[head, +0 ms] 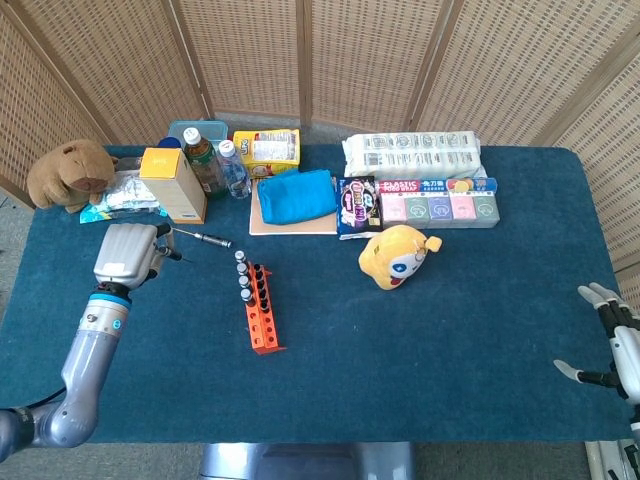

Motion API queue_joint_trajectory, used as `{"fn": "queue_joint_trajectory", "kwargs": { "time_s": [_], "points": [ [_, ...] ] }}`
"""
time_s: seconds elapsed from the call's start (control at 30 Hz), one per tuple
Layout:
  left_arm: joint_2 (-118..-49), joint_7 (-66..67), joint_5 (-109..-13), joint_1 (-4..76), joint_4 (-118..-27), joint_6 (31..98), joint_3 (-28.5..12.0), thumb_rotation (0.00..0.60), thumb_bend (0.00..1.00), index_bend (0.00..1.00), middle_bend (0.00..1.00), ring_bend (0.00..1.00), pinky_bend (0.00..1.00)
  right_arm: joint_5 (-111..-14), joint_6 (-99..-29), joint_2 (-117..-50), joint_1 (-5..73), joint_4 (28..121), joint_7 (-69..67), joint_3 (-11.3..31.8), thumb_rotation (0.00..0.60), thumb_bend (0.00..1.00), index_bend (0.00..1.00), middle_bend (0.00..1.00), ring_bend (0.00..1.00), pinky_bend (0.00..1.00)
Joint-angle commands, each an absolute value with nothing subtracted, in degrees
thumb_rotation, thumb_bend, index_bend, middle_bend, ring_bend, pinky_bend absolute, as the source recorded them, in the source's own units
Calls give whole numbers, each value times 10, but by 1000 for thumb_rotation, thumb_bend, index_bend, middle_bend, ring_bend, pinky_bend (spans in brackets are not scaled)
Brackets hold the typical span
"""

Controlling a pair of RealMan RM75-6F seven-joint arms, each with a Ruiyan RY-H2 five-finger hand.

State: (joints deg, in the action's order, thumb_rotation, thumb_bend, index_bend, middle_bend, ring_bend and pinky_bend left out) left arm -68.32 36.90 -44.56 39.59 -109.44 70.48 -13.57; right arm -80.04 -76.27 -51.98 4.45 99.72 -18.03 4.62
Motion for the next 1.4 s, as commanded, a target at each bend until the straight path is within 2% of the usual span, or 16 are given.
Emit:
{"fn": "queue_joint_trajectory", "kwargs": {
  "time_s": [0.03,0.27,0.47,0.83,1.1,1.4],
  "points": [
    [-661,358,-458,389,-1121,709,-138,600,381,553,1000,1000,1000,-801,-763,-520,45,998,-179,46,600,0,92,54,6,0],
    [-616,342,-476,379,-1184,712,-142,600,381,553,1000,1000,1000,-803,-768,-518,43,1000,-182,46,600,0,92,54,7,0],
    [-561,319,-473,372,-1250,689,-142,600,380,553,1000,1000,1000,-805,-773,-516,41,1001,-186,45,600,0,92,55,6,0],
    [-446,237,-469,374,-1335,583,-145,600,379,555,1000,1000,1000,-804,-773,-518,42,1003,-176,44,600,0,92,55,7,0],
    [-379,158,-487,385,-1350,504,-164,600,379,568,1000,1000,1000,-799,-767,-522,45,1003,-166,44,600,0,92,54,7,0],
    [-362,115,-497,411,-1350,464,-182,600,379,567,1000,1000,1000,-795,-767,-522,44,1003,-166,45,600,0,92,55,6,0]
  ]
}}
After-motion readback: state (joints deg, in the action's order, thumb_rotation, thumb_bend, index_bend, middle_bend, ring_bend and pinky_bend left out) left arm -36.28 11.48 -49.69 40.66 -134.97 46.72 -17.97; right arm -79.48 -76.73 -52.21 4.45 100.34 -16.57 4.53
